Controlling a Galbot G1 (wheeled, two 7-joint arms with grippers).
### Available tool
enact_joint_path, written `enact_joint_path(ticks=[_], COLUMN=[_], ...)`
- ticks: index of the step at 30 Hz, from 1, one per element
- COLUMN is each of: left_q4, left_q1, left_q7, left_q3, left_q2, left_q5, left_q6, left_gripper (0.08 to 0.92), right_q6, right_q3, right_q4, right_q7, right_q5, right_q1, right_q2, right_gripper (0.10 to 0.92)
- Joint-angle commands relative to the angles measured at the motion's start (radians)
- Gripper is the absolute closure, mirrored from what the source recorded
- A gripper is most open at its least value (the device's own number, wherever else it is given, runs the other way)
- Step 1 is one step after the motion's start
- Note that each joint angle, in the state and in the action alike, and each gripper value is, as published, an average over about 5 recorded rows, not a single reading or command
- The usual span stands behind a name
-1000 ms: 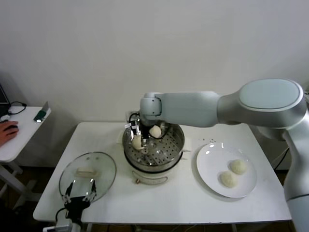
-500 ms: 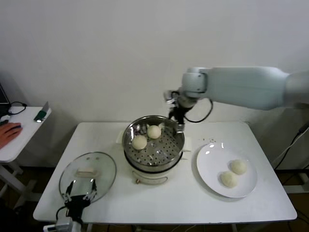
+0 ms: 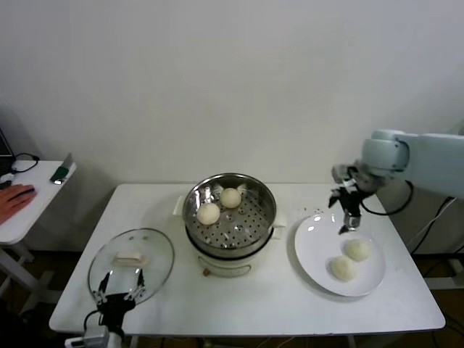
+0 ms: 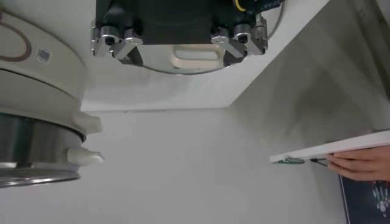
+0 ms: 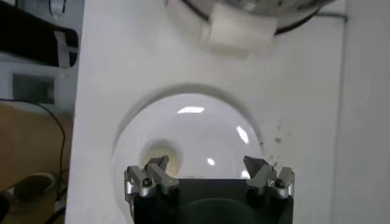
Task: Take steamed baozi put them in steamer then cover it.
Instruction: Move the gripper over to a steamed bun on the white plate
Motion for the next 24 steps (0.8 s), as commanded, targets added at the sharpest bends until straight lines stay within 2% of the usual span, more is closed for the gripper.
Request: enact_joint_path(ticks=[1,11,24], left_q4=[0.001,0.000,0.007], left_q1=[0.001,0.007,0.007], left_q7=[0.000,-0.001,-0.002], left_q3=[-0.003,-0.006,-0.001], left_q2=[0.003,0.003,0.001], left_q5=[-0.002,-0.001,0.002], left_q6=[0.000,-0.002,-0.004], left_gripper=[0.177,0.177,0.177], right_q6=[-0.015,-0.064,-0.093], right_q3=[0.066,0.232,0.361], right_q4=[0.037,-0.031,-0.103], right_q7=[0.030,0.080,0.116], right_q5=[-0.139,-0.194,-0.229], right_q1=[-0.195,-0.431,-0.560], right_q2=[-0.143,-0.122,-0.083], right_gripper=[0.203,0.203,0.203])
